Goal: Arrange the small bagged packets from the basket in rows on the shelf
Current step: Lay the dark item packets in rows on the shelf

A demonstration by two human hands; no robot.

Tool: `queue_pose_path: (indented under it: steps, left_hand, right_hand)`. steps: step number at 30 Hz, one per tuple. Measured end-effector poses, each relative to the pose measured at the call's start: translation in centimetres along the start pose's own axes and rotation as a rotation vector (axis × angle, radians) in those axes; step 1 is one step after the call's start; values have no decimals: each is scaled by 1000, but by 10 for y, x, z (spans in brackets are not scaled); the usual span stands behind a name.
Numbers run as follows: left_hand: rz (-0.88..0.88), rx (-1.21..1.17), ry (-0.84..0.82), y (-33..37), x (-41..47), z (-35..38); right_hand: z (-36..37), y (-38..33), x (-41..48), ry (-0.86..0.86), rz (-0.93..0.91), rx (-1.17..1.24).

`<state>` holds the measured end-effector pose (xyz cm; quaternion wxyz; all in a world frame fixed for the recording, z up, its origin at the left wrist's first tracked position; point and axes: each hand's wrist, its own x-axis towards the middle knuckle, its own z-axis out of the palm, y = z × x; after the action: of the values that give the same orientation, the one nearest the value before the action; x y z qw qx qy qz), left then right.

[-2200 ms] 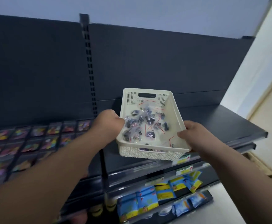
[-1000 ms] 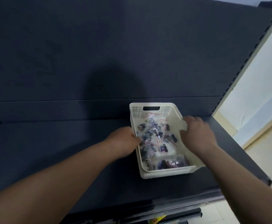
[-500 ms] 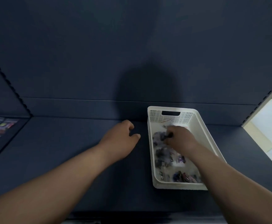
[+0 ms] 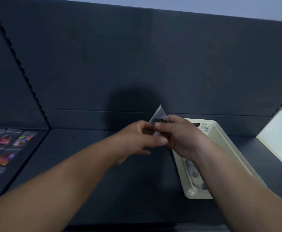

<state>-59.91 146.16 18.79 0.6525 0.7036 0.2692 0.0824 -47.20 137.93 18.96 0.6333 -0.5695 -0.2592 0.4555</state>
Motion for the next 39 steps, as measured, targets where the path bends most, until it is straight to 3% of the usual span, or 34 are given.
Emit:
queue_pose_path:
  steps: [4,8,13,19,20,23,24,26,28,30,36,39]
  left_hand:
    - [31,152,139,-24,-20,-48]
    - [-62,120,188,-44,-34,-107]
    - [-155,-6,207,-68,-39,-155]
    - [-233,-208,293,-82,-42,-156]
    - [-238,-221,303,-82,-43,-154]
    - [-240,-227,339,-80,-44,-149]
    - [-240,-226,344,-79,-44,-149]
    - [-236,-199,320,-76,-45,-148]
    - [-210,-175,286,-73,-46,-147]
    - [-176,-171,288,-71,-46,-149]
    - [-105,-161,468,-77,-36,-153]
    - [-130,-316,447,-82,-31,-156]
  right_hand:
    - [60,26,11,34,89,141]
    - [106,48,24,63,210,216]
    - [135,71,46,169,279,134]
    - [134,84,58,217,270,-42]
    - [131,85,59,214,251,-161]
    - [116,90,66,292,69,-932]
    - [116,88,66,313,-16,-1012]
    - [124,81,64,162,-113,-828]
    - [138,75,57,-100,-35,-522]
    - [144,75,54,-245,60,-361]
    - [146,81,61,-249,222,-173]
    - [147,85,67,-184,227,-165]
